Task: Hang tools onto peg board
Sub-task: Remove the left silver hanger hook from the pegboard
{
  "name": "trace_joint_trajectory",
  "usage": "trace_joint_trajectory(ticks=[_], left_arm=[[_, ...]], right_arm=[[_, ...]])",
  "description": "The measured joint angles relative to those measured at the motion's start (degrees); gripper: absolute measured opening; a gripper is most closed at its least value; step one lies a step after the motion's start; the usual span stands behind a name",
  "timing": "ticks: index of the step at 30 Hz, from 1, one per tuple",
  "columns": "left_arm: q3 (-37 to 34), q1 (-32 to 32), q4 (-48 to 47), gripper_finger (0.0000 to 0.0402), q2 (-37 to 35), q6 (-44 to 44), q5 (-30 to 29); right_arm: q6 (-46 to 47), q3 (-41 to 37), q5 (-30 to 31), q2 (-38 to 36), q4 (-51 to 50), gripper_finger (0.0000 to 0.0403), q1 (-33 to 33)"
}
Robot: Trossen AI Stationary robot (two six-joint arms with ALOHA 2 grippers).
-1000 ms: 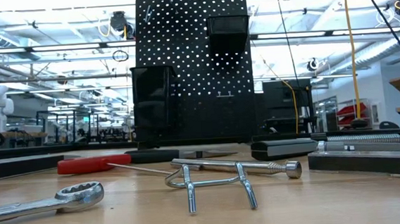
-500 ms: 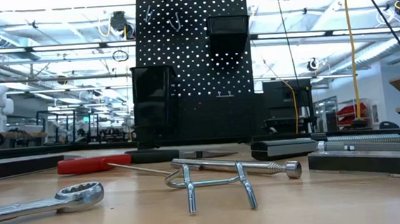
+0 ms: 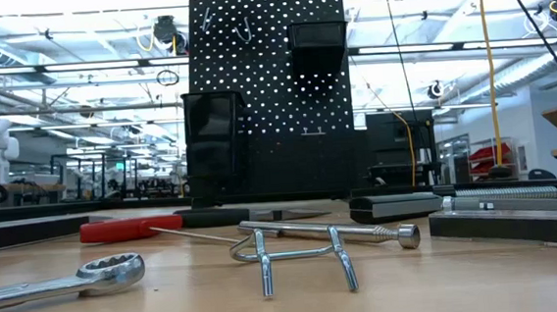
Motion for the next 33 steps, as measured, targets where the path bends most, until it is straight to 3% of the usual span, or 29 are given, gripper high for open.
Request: trace_joint_trajectory(ticks=[10, 17, 19, 23, 29, 33], left_arm=[[-0.64, -3.16, -13.20, 0.0103, -2.81, 1.07, 5.23], [-6.31, -3.20, -13.35, 0.0103, -2.39, 26.65, 7.80], [-8.25, -3.20, -13.32, 0.0103, -2.35, 29.31, 7.49], [-10.91, -2.60, -11.45, 0.0103, -2.38, 26.29, 7.38], [-17.61, -0.93, 2.69, 0.0103, -2.37, 14.35, 12.59], [-21.36, -0.62, -1.87, 0.0103, -3.00, -0.88, 9.79]], right_arm=[[1.49, -0.02, 0.00, 1.05, -1.14, 0.0167, 0.00], [1.47, -0.02, 0.00, 1.14, -1.11, 0.0167, 0.00], [1.49, -0.02, 0.00, 1.13, -1.11, 0.0167, 0.00], [1.48, -0.02, 0.00, 1.11, -1.11, 0.0167, 0.00], [1.49, -0.02, -0.22, 1.16, -1.07, 0.0167, 0.00], [1.78, -0.02, -0.22, 1.16, -1.56, 0.0167, 0.00]])
